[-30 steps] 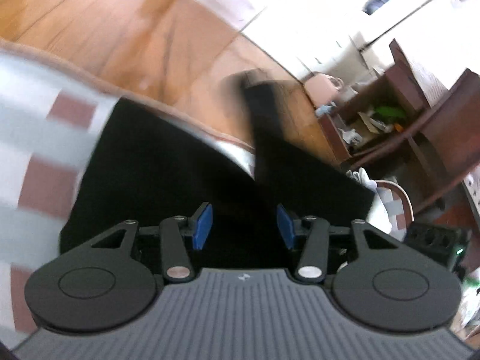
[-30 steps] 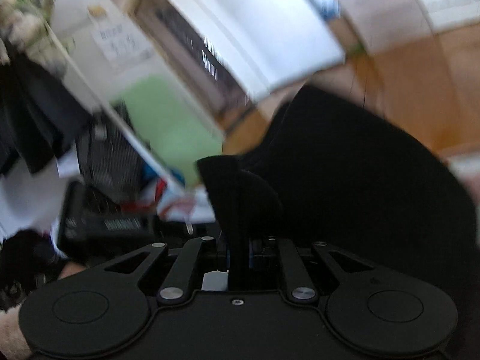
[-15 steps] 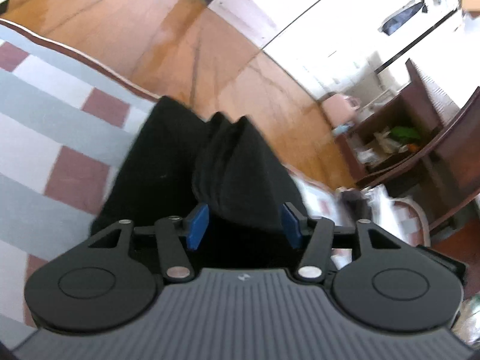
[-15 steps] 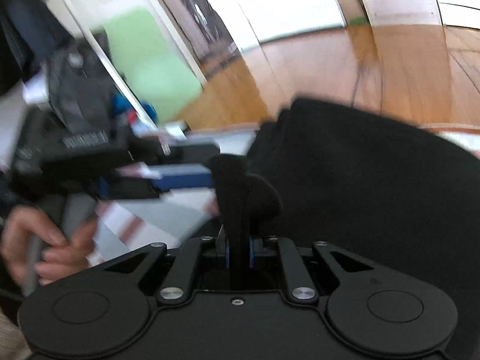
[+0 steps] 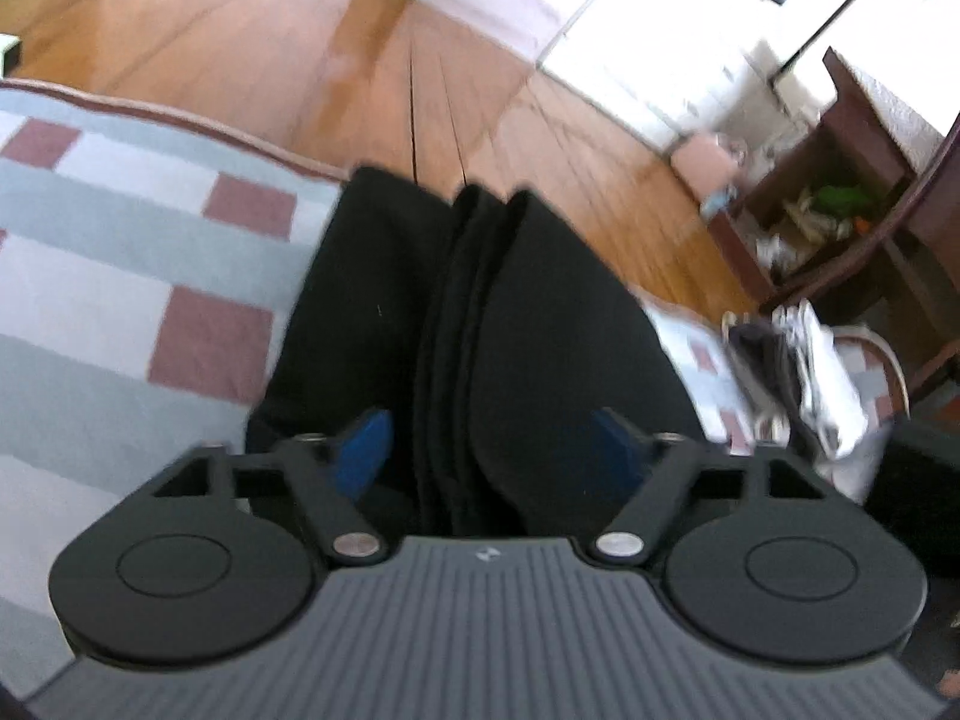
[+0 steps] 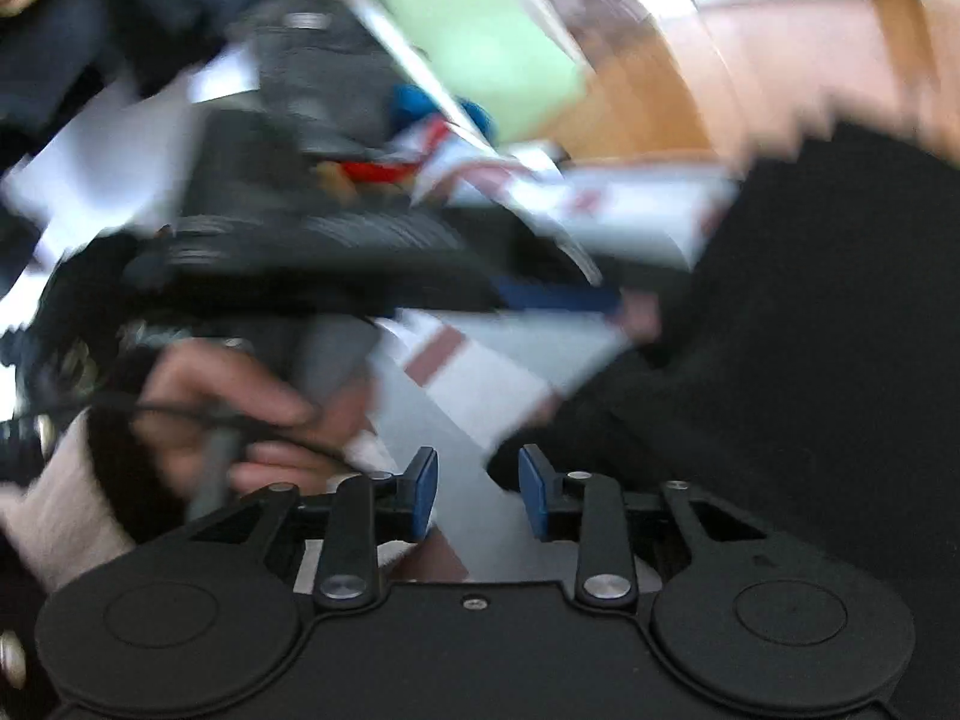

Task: Fold clothes
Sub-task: 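Open the right gripper and press the folded garment flat with the left gripper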

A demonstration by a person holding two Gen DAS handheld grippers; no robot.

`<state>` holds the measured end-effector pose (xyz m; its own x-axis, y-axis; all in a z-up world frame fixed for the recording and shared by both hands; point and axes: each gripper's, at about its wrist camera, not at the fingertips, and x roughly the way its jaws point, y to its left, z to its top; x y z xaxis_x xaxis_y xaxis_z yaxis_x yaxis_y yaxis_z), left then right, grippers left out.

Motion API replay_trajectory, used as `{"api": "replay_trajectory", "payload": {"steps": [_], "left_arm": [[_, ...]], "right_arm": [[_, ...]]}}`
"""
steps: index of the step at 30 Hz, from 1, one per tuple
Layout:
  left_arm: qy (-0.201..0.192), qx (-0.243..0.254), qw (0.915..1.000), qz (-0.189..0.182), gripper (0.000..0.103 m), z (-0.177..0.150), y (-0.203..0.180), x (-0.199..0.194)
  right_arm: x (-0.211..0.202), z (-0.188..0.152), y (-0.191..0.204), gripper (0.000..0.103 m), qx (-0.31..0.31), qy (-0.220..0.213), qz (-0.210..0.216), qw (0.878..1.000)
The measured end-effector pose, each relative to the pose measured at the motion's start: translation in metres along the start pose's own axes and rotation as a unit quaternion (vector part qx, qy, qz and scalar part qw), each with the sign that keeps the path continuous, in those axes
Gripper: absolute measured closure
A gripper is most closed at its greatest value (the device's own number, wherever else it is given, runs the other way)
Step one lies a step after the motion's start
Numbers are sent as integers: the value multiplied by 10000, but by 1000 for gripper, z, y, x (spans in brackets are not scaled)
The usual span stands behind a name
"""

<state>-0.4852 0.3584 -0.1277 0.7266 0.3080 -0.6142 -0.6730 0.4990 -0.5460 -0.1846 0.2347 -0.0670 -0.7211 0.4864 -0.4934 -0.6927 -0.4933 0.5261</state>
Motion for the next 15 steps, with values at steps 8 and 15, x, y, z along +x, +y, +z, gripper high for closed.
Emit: {"api": "replay_trajectory", "payload": {"steps": [8,15], "left_arm": [[695,1130,9871,898,20,-18,-23,35],[928,1435,9776,1228,19,-25,-26,37]], "right_arm": [[-100,-13,-49,54,781,-459,-2169,9720],[-106,-72,-65,50,1434,-191,-3176,9371]]}}
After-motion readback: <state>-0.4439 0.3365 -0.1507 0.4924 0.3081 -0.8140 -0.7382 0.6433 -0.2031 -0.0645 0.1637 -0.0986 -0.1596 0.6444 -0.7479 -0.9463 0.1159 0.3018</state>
